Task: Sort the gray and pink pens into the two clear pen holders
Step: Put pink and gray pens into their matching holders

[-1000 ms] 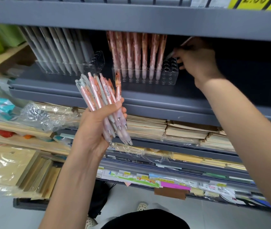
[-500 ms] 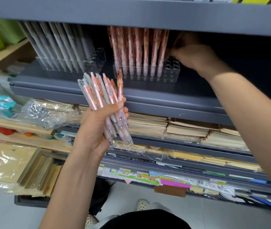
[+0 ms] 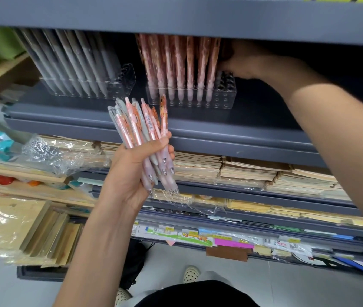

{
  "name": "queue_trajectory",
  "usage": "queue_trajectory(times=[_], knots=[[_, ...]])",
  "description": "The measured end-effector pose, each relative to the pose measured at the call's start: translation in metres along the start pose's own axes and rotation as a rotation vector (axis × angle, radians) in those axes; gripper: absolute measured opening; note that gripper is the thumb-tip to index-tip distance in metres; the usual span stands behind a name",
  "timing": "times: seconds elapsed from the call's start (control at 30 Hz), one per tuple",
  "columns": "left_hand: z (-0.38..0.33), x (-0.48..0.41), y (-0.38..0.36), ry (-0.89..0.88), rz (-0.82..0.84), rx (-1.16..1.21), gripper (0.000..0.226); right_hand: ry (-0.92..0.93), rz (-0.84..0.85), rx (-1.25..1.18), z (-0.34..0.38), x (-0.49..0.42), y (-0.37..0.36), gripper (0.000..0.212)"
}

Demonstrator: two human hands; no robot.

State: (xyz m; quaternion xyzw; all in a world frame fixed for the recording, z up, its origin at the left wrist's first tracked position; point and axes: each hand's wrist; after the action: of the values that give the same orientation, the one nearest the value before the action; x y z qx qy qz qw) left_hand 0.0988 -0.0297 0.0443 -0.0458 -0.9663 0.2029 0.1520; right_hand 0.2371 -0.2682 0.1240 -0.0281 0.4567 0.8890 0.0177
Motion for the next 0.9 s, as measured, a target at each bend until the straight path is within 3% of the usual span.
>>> queue_trajectory(times=[0.1, 0.17, 0.27, 0.37, 0.47, 0.67, 0.8, 0.9], knots=[[-0.001, -0.002, 0.001, -0.002, 0.01, -0.004, 0.058, -0.108, 0.018, -0.116, -0.005, 0.007, 0.001, 0.07], [-0.001, -0.003, 0.001, -0.005, 0.027, -0.012, 0.058, -0.177, -0.091, -0.134, -0.01, 0.018, 0.002, 0.055], [-0.001, -0.006, -0.001, -0.002, 0.053, -0.017, 0.056, -0.09, -0.306, -0.258, -0.005, 0.049, -0.01, 0.027], [-0.001, -0.01, -0.006, -0.001, 0.081, -0.02, 0.051, -0.088, -0.045, -0.538, 0.015, 0.084, -0.034, 0.036], [0.003, -0.012, -0.012, -0.013, 0.108, -0.053, 0.046, -0.135, 0.099, -0.576, 0.019, 0.096, -0.051, 0.036], [0.008, -0.01, -0.019, -0.009, 0.084, -0.082, 0.056, -0.154, 0.072, -0.746, 0.013, 0.099, -0.061, 0.02], [0.009, -0.01, -0.022, -0.016, 0.041, -0.06, 0.051, -0.077, 0.04, -0.891, 0.005, 0.11, -0.057, 0.011], [0.006, -0.011, -0.021, -0.036, 0.004, -0.034, 0.051, -0.014, -0.112, -1.137, -0.001, 0.116, -0.047, 0.005]])
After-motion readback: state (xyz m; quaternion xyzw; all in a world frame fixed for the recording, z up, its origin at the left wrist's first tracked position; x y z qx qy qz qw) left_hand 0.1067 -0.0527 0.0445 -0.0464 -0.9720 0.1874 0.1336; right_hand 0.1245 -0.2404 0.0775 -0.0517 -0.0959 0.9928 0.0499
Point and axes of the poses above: each hand's wrist, its own x-axis away from the middle knuckle, its own y-axis out of the back of the hand, z = x × y, and after that the axes turned 6 degrees about -x, right-handed
